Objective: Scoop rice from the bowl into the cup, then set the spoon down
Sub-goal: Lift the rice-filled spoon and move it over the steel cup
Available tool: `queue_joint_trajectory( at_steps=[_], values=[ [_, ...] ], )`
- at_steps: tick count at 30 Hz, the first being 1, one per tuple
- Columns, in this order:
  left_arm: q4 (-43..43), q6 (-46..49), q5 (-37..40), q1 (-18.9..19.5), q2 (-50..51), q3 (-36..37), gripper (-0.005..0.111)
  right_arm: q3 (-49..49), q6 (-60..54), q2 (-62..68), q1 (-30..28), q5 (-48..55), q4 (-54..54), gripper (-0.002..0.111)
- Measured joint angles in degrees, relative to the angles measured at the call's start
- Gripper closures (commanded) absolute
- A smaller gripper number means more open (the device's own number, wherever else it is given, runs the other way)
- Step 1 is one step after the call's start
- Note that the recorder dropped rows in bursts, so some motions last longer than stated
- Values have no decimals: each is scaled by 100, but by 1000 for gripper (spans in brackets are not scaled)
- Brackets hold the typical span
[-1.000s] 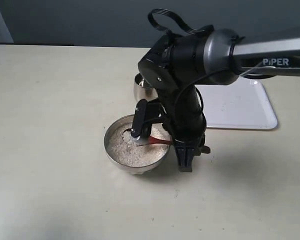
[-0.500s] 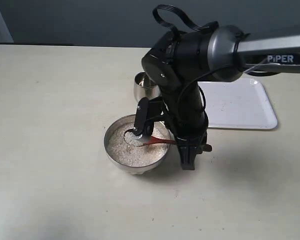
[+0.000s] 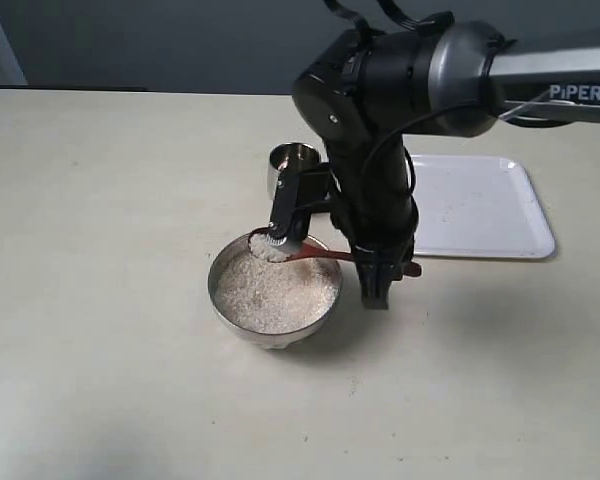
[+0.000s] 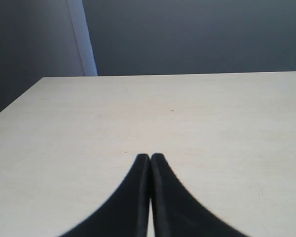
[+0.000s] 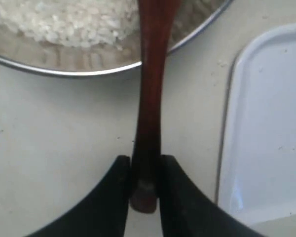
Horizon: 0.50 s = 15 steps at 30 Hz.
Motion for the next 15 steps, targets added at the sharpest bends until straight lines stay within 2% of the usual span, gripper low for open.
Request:
queue_joint_trajectory(
  at_steps=[5,15],
  values=[
    [0,0,0,0,0,0,106,0,-48,0,-191,11,47,108],
    [0,0,0,0,0,0,106,0,-194,0,-203,11,98,108]
  ],
)
